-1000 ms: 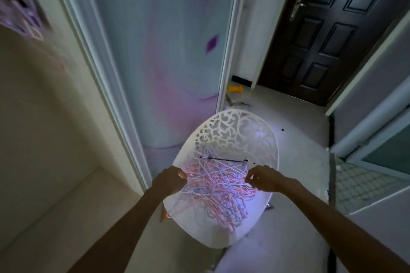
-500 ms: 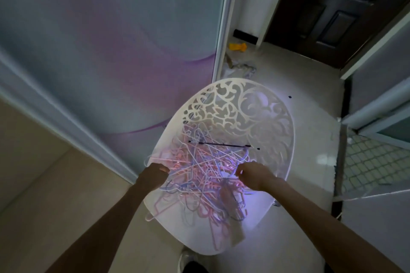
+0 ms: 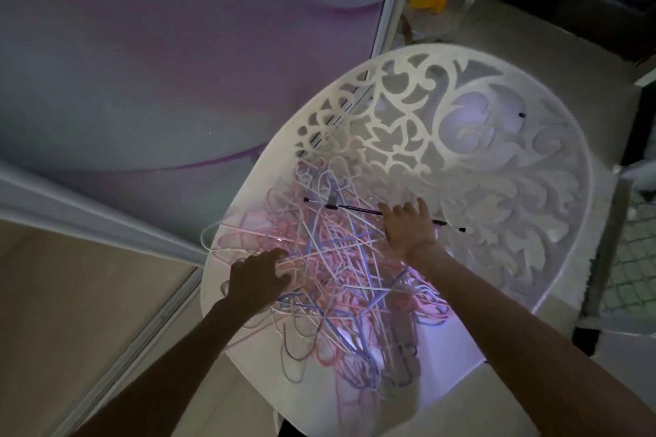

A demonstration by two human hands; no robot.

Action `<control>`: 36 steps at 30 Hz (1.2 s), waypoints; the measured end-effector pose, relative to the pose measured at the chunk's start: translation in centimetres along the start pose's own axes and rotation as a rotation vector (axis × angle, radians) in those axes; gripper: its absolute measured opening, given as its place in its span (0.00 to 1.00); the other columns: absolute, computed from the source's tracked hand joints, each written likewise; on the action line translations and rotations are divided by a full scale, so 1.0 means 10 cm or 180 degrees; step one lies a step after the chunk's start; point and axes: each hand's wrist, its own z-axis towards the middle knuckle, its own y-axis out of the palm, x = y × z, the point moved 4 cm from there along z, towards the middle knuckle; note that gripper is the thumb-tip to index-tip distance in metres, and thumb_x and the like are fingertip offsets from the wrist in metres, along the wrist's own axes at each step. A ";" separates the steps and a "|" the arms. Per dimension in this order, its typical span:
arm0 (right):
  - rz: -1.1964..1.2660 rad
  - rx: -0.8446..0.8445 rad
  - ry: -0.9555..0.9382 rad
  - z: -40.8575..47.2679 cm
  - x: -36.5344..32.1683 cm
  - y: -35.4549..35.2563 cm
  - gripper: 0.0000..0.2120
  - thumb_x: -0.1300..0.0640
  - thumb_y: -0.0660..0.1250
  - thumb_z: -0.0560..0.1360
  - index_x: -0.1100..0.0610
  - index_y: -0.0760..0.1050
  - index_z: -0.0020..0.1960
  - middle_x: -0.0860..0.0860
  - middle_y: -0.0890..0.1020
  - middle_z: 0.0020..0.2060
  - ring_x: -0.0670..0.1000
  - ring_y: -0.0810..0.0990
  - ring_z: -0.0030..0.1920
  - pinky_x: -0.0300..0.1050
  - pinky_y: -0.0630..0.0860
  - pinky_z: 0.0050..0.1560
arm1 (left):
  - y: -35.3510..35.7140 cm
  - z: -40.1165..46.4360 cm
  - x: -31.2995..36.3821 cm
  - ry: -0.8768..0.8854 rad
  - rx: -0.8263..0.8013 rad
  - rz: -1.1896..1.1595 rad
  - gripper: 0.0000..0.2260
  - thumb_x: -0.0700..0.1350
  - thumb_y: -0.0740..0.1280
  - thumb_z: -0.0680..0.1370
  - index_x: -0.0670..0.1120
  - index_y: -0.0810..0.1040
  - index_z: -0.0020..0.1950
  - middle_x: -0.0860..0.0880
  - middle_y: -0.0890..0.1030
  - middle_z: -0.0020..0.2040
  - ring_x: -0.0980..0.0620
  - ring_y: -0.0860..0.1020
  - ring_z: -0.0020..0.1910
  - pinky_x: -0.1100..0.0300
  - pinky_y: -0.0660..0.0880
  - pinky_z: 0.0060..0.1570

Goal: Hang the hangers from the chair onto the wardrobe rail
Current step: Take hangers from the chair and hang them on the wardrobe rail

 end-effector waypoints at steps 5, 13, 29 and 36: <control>0.0102 0.0425 -0.0204 -0.01 0.16 -0.07 0.29 0.66 0.64 0.71 0.52 0.63 0.69 0.54 0.76 0.58 0.58 0.71 0.61 0.51 0.72 0.54 | -0.07 -0.07 -0.03 0.0499 0.1275 -0.0059 0.12 0.49 0.68 0.63 0.51 0.84 0.44 0.50 0.85 0.34 0.50 0.83 0.28 0.59 0.77 0.30; 0.0999 0.2082 -0.0530 -0.50 0.29 -0.35 0.16 0.62 0.62 0.73 0.55 0.76 0.60 0.54 0.80 0.39 0.59 0.75 0.40 0.48 0.73 0.35 | -0.40 -0.16 0.19 -0.0190 0.1551 -0.1482 0.16 0.52 0.57 0.80 0.47 0.82 0.53 0.45 0.84 0.50 0.47 0.82 0.47 0.57 0.74 0.49; 0.1178 0.1899 -0.2287 -0.96 -0.59 -0.22 0.06 0.59 0.68 0.73 0.55 0.82 0.48 0.52 0.83 0.46 0.48 0.74 0.52 0.42 0.71 0.53 | -0.30 -0.49 0.65 -0.0218 -0.1906 -0.2815 0.14 0.60 0.60 0.78 0.53 0.77 0.53 0.51 0.82 0.55 0.51 0.82 0.51 0.61 0.80 0.50; 0.1666 0.2133 -0.1981 -1.03 -0.43 -0.24 0.18 0.61 0.69 0.73 0.52 0.74 0.62 0.52 0.81 0.56 0.52 0.78 0.57 0.44 0.74 0.58 | -0.36 -0.64 0.28 -0.0041 -0.1056 -0.2667 0.11 0.46 0.62 0.80 0.44 0.81 0.55 0.59 0.81 0.26 0.63 0.74 0.20 0.72 0.66 0.22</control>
